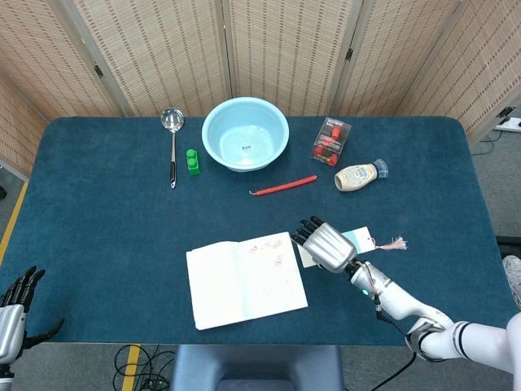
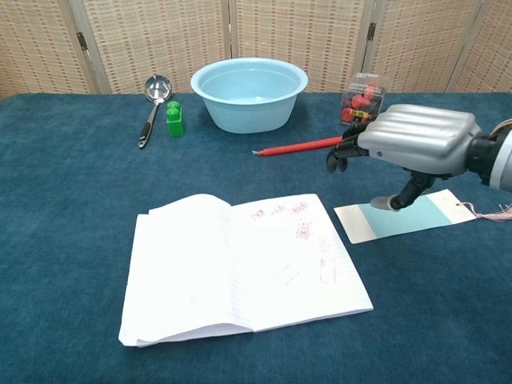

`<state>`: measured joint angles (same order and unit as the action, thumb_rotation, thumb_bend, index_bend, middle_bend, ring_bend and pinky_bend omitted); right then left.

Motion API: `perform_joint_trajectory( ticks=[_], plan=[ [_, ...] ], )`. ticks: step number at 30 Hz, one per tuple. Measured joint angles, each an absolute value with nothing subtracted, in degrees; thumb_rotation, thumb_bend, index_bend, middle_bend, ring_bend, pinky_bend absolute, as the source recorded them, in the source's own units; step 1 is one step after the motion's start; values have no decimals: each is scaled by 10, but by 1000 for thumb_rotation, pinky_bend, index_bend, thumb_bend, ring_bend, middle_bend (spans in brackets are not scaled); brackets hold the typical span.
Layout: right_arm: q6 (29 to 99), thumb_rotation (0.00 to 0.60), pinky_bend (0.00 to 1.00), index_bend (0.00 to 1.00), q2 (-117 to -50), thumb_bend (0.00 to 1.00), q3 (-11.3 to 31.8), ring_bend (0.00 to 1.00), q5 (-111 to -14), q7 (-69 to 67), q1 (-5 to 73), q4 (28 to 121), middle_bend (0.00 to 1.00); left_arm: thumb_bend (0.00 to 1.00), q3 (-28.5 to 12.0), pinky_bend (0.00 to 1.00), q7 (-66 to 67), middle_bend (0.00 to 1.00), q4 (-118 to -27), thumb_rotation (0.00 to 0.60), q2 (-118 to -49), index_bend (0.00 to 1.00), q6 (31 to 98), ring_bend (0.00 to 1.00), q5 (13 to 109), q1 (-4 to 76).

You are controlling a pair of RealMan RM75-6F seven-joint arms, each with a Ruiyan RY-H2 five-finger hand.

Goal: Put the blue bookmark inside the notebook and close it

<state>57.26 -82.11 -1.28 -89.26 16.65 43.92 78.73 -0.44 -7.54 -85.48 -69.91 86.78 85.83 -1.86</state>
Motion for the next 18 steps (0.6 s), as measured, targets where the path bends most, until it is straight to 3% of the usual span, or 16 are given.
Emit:
perform_joint_trajectory(
  ticks=[11,18],
  plan=[
    [471,600,273,185,-908,625,34,217,-856,144,504,706,305,239,-3,167,-73,52,-857,600,-696,102,868,95,852,-20],
    [436,600,273,184,-953,668,50,216,-842,129,533,653,310,239,-2,167,-77,52,-851,600,-697,102,865,95,846,-22]
  ],
)
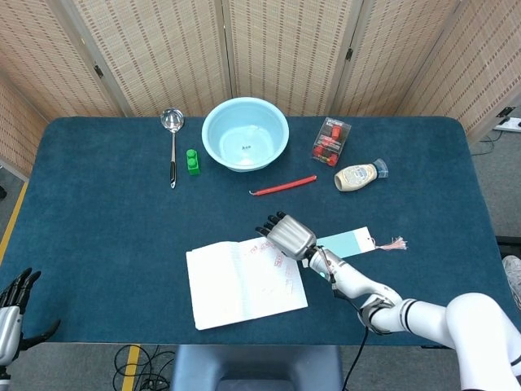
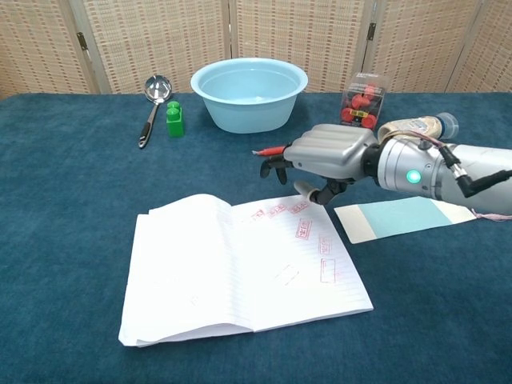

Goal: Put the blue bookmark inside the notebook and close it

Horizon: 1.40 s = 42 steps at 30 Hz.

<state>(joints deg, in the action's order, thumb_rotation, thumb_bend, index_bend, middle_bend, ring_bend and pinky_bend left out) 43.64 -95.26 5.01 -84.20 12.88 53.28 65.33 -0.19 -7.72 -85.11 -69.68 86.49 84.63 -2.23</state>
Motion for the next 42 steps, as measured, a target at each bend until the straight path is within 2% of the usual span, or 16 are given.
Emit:
perform_joint_trajectory(
  ticks=[15,34,36,42],
  plan=[
    [417,600,273,185,-994,668,45,217,-824,102,538,600,312,239,1,167,-85,52,-840,600,-700,102,862,95,841,-26],
    [494,600,249,185,-939,665,-9,217,-856,93,465,683,297,239,1,167,-80,52,-842,600,-703,102,858,95,844,-22],
    [506,600,244,184,-934,622,-11,214,-860,94,459,689,291,239,0,167,-78,52,-843,600,-704,102,857,95,845,-21],
    [555,600,239,175,-912,294,-1,195,-865,96,440,704,264,239,-1,167,-77,52,-844,600,-703,102,857,95,845,-19]
  ],
)
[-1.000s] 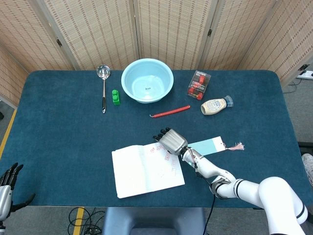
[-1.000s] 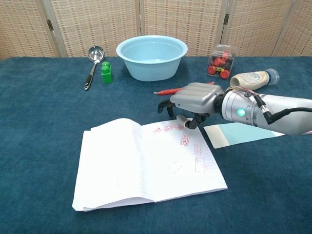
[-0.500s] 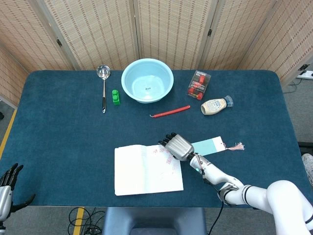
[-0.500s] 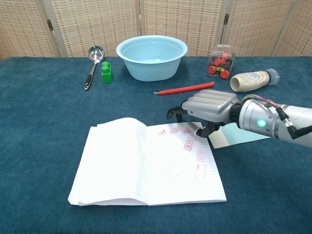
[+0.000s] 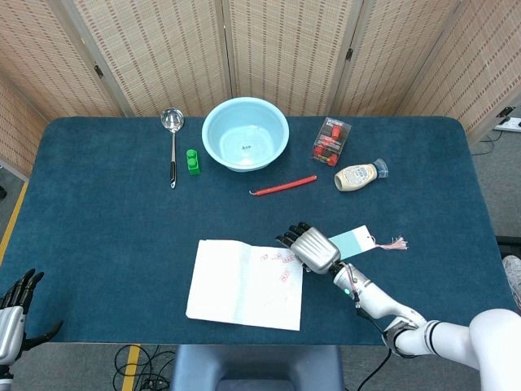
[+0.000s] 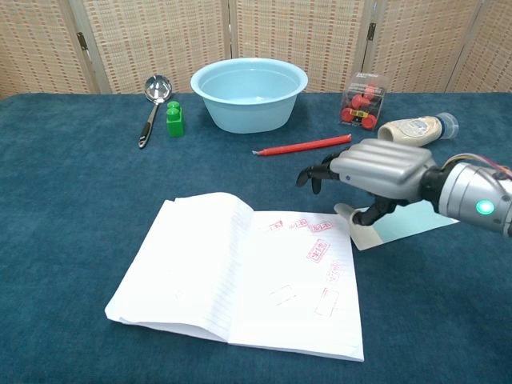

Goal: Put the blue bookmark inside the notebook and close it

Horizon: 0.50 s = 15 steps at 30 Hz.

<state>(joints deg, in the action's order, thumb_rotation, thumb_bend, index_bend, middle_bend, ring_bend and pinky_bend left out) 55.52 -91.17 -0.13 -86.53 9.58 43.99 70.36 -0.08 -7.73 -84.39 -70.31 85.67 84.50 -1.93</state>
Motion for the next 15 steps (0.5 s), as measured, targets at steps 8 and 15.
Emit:
perform_joint_trajectory(
  ticks=[8,15],
  plan=[
    [564,600,182,136,-846,97,-3,83,-856,134,416,745,136,239,1,167,-71,45,-848,600,-702,102,847,95,843,-16],
    [518,600,160,135,-820,200,-13,60,-822,183,409,763,119,239,3,167,-62,40,-858,600,-699,102,844,95,845,-13]
  ],
)
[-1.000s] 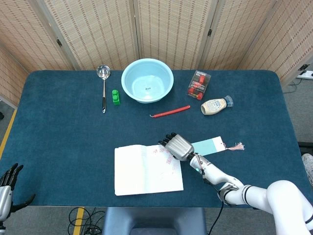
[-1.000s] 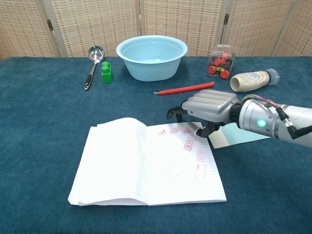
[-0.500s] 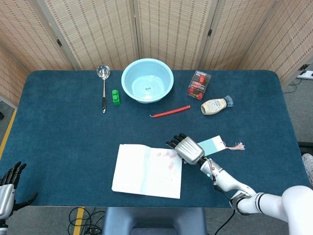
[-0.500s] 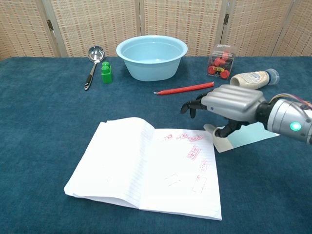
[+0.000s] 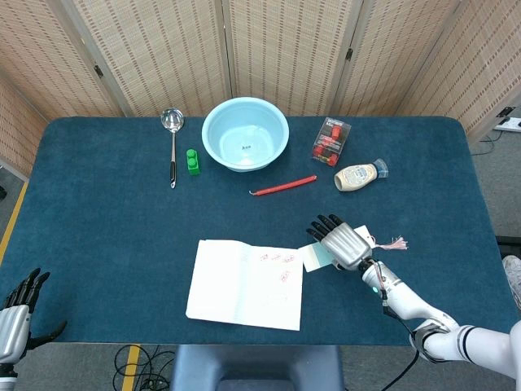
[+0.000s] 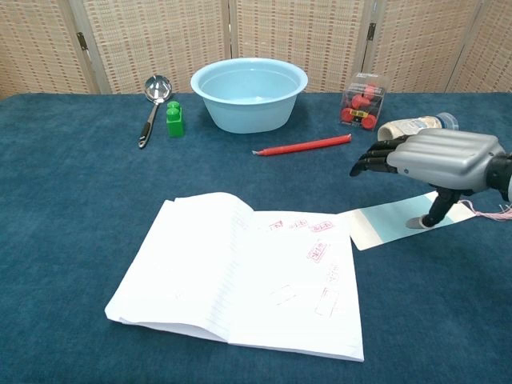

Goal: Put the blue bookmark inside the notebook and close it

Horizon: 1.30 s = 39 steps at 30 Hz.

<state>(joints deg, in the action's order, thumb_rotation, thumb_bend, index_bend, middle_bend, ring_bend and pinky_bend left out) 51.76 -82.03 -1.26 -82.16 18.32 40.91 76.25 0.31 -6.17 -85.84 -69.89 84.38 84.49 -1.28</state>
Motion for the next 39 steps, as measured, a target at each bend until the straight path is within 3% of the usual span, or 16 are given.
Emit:
perform_joint_trajectory(
  ticks=[4,26,39],
  plan=[
    [503,600,159,135,-820,244,-15,59,-813,197,408,754,119,239,3,167,-61,40,-860,600,-698,102,844,95,844,-13],
    [464,600,159,182,-833,247,-18,59,-788,214,399,717,119,239,4,167,-61,39,-859,600,-699,102,839,95,842,-9],
    [456,600,159,278,-836,264,-15,59,-789,220,402,714,138,239,5,167,-61,38,-858,600,-700,102,840,95,841,-10]
  ],
)
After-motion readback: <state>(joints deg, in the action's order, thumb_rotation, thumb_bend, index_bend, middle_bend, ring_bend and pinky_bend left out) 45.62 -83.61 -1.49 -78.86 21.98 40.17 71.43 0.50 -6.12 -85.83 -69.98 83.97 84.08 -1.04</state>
